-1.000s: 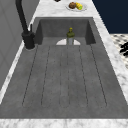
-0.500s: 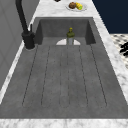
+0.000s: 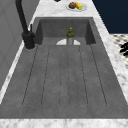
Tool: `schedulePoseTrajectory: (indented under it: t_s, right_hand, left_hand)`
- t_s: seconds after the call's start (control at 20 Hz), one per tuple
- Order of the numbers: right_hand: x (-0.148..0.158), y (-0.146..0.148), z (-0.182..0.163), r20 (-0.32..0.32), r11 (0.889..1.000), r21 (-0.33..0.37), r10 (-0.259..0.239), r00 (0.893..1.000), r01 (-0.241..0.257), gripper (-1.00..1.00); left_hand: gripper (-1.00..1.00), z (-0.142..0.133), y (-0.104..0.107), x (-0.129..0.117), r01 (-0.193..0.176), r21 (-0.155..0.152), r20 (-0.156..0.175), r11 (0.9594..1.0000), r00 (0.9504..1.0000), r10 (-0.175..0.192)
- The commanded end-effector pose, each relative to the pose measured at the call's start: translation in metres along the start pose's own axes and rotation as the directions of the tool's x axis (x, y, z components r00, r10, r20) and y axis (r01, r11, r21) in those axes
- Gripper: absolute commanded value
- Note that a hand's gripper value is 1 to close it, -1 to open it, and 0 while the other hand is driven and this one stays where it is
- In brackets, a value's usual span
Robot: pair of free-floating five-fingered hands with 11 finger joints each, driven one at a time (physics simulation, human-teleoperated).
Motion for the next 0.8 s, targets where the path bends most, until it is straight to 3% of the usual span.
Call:
schedulePoseTrajectory:
  t_s: [0.0,0.7,0.75]
  right_hand:
    - [0.0,-0.003,-0.015,-0.036,0.989,-0.047,0.14,0.989,-0.142,-1.0]
    - [0.006,-0.015,-0.075,-0.131,0.969,-0.156,0.173,0.976,-0.193,-1.0]
    - [0.008,-0.013,-0.079,-0.139,0.973,-0.151,0.156,0.978,-0.177,-1.0]
  left_hand:
    - [0.0,0.0,0.0,0.0,0.0,0.0,0.0,1.0,1.0,0.0]
    - [0.0,0.0,0.0,0.0,0.0,0.0,0.0,1.0,1.0,0.0]
    - [0.0,0.0,0.0,0.0,0.0,0.0,0.0,1.0,1.0,0.0]
